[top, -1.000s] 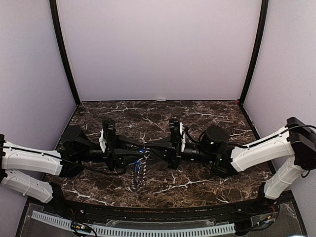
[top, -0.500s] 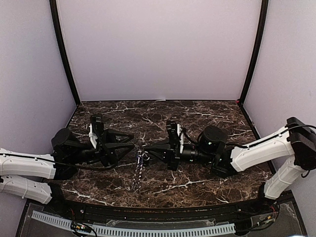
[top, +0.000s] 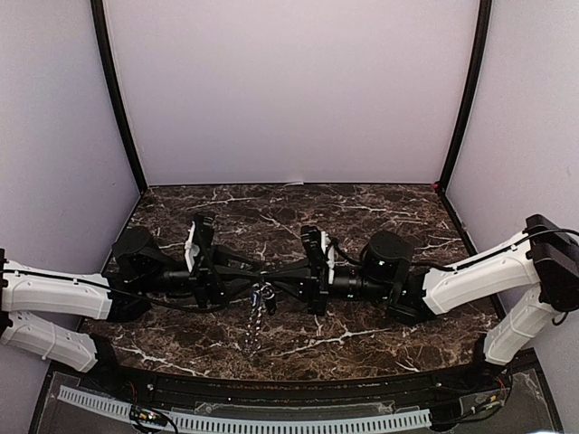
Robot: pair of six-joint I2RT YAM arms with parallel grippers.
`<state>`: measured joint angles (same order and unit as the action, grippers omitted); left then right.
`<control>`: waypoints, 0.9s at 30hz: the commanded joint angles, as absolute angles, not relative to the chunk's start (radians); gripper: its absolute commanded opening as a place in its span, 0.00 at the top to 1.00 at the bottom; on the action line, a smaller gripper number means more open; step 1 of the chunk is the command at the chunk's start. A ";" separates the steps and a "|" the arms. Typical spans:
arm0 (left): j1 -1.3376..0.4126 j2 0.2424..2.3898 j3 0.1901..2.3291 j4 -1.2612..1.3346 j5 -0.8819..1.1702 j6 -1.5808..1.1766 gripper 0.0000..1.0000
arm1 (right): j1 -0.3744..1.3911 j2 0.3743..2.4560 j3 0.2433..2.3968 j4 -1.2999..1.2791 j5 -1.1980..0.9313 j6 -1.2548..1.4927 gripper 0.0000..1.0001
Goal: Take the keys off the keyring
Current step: Pass from the right arm to the left
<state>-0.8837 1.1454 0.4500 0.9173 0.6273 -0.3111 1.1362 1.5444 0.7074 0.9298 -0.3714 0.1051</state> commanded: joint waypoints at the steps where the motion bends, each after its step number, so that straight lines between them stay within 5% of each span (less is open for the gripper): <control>1: -0.881 1.153 0.473 0.901 0.628 -0.308 0.63 | 1.138 1.515 0.737 0.986 -0.384 0.100 1.00; 10: -0.881 1.180 0.473 0.900 0.628 -0.301 0.76 | 1.140 1.522 0.742 0.986 -0.385 0.094 1.00; 17: -0.882 1.199 0.472 0.938 0.677 -0.301 0.99 | 1.139 1.526 0.746 0.980 -0.373 0.091 1.00; 22: -0.882 1.211 0.464 0.959 0.681 -0.312 1.00 | 1.140 1.515 0.720 0.998 -0.328 0.089 1.00; 27: -0.882 1.186 0.477 0.832 0.557 -0.289 1.00 | 1.140 1.482 0.656 1.043 -0.212 0.109 0.54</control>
<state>-0.8757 1.2034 0.4538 0.9230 0.6430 -0.2993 1.1351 1.5360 0.6914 0.9241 -0.3096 0.0971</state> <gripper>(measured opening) 0.010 0.354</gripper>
